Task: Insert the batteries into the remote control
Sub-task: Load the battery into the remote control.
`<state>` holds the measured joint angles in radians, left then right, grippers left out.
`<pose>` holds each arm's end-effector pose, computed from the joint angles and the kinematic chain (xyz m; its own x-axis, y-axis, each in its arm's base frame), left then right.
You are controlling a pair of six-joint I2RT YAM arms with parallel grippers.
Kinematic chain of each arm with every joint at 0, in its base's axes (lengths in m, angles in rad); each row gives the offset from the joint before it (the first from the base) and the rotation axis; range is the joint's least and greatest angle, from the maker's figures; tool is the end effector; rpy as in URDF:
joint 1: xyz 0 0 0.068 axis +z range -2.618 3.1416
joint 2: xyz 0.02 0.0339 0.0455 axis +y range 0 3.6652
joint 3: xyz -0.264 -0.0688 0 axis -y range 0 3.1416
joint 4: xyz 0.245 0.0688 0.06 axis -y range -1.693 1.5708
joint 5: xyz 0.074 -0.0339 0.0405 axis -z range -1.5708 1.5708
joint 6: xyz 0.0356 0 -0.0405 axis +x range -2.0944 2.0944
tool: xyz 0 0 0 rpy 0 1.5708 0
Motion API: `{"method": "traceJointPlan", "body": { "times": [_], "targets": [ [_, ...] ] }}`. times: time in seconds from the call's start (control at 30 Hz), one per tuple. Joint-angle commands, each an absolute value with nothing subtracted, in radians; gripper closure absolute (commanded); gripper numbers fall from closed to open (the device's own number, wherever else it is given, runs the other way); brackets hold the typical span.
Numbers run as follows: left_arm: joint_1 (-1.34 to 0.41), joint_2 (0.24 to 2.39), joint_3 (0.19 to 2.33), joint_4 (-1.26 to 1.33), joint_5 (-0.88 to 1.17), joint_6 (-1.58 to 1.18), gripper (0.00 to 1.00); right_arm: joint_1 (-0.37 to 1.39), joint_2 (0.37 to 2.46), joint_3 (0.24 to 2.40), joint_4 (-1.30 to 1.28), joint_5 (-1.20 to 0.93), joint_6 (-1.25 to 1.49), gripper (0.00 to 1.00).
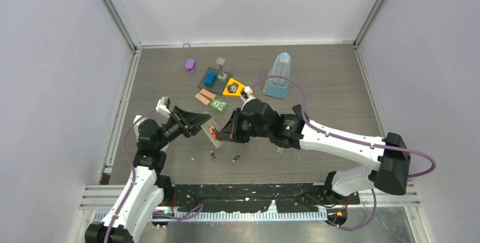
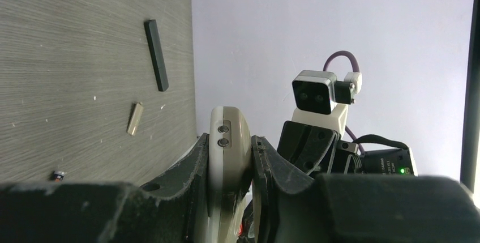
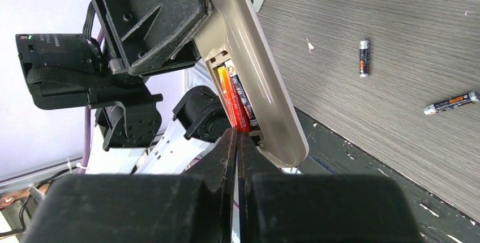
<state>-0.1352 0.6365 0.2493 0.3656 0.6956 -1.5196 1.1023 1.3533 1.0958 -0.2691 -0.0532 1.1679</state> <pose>0.1540 -0.0440 0.2313 -0.7385 -0.6733 -0.0373 0.0164 0.0374 -0.9992 0.1383 0.2774 0.3119 -0.9277 0.2012 -0.3144 -0.1487 0.5732 0.8058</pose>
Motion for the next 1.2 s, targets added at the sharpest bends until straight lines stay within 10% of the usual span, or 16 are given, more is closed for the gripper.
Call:
{"method": "traceJointPlan", "body": {
  "times": [0.0,0.87,1.17],
  "targets": [
    [-0.147,0.611,0.276,0.458,0.758,-1.59,1.0,1.103,1.41,1.127,-0.294,0.03,1.168,0.93],
    [-0.147,0.621,0.405,0.246,0.781,-1.238,1.0,1.161,1.564,1.384,-0.586,0.223,0.879,0.9],
    [-0.147,0.615,0.463,0.138,0.884,-1.021,1.0,1.159,1.221,1.147,-0.353,0.171,0.831,0.54]
  ]
}}
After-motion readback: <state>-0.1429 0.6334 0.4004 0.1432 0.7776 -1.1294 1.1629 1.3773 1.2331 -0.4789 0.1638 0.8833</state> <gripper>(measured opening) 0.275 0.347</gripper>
